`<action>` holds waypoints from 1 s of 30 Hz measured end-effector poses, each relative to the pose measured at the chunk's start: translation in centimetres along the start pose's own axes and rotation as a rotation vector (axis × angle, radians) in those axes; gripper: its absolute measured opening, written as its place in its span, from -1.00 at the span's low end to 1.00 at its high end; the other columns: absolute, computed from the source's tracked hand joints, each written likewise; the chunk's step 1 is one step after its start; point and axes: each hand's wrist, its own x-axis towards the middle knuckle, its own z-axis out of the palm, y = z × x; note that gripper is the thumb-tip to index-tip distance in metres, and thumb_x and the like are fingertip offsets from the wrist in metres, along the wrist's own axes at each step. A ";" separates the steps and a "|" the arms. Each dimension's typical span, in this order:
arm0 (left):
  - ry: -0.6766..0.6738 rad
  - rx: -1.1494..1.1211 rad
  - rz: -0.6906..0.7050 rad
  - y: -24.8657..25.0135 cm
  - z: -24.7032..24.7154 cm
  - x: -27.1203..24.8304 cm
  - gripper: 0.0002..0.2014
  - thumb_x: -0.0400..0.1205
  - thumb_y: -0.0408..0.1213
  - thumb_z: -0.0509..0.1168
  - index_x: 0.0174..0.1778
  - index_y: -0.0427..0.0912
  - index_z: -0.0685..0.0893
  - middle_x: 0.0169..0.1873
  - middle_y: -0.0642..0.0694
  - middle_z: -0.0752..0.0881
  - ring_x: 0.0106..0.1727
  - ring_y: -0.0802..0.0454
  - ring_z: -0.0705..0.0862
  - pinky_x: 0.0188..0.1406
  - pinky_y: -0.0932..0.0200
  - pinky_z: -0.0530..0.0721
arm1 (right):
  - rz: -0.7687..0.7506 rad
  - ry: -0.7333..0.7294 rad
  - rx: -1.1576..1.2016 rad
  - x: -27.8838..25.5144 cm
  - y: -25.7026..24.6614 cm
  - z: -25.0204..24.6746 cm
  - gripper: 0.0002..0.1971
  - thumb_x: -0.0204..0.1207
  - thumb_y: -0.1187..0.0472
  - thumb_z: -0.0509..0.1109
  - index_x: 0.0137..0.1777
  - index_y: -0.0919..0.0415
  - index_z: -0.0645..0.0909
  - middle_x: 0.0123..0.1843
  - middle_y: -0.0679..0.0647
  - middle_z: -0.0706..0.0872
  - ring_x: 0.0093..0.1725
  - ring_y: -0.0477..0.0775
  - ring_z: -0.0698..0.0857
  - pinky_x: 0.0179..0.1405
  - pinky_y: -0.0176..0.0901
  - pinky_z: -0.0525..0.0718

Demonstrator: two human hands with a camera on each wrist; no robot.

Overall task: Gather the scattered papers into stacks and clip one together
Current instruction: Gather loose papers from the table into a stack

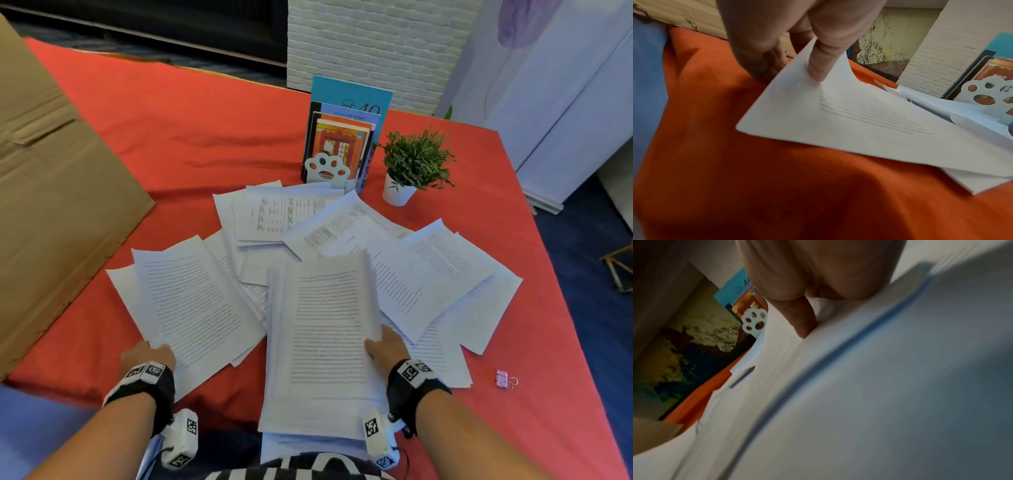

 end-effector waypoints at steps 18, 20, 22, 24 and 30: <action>0.004 -0.229 0.172 0.3 -2.2 -2.5 -0.54 0.62 -0.50 0.16 0.47 -0.49 0.35 0.49 -0.47 0.39 0.51 -0.35 0.37 0.50 -0.01 0.25 | 0.061 -0.084 -0.067 -2.4 -0.5 -1.8 -0.71 0.38 0.49 0.28 0.04 0.17 0.51 -0.06 0.16 0.63 -0.09 0.14 0.59 -0.07 -0.15 0.53; -0.106 -0.231 0.201 0.9 -0.4 -3.3 -0.50 0.63 -0.36 0.22 0.49 -0.44 0.35 0.51 -0.42 0.39 0.53 -0.30 0.38 0.55 0.00 0.24 | 0.060 -0.108 -0.048 -2.8 -1.0 -1.4 -0.77 0.39 0.49 0.27 -0.02 0.22 0.56 -0.08 0.19 0.65 -0.17 0.11 0.60 -0.18 -0.22 0.53; -0.246 -0.225 0.242 1.6 1.3 -4.7 -0.57 0.62 -0.31 0.26 0.38 -0.43 0.50 0.40 -0.41 0.54 0.40 -0.31 0.53 0.50 -0.10 0.39 | 0.065 -0.124 -0.010 -3.2 -1.3 -0.8 -0.75 0.34 0.47 0.28 -0.02 0.24 0.58 -0.09 0.19 0.66 -0.12 0.15 0.63 -0.15 -0.18 0.58; -0.381 -0.140 0.250 2.5 2.7 -6.4 -0.60 0.65 -0.29 0.21 0.36 -0.46 0.50 0.39 -0.38 0.55 0.39 -0.29 0.54 0.45 0.00 0.41 | 0.052 -0.146 0.077 -3.1 -1.3 0.2 -0.62 0.19 0.37 0.28 0.05 0.23 0.59 0.02 0.25 0.71 0.01 0.21 0.68 0.05 0.00 0.68; -0.595 0.221 0.434 3.7 5.3 -9.7 -0.69 0.67 -0.21 0.12 0.13 -0.36 0.62 0.22 -0.30 0.68 0.10 -0.12 0.64 0.08 0.18 0.56 | 0.167 -0.330 0.303 -4.8 -2.7 1.6 -0.71 0.67 -0.09 0.10 0.32 -0.05 0.36 0.19 -0.06 0.50 0.28 0.04 0.49 0.52 0.14 0.37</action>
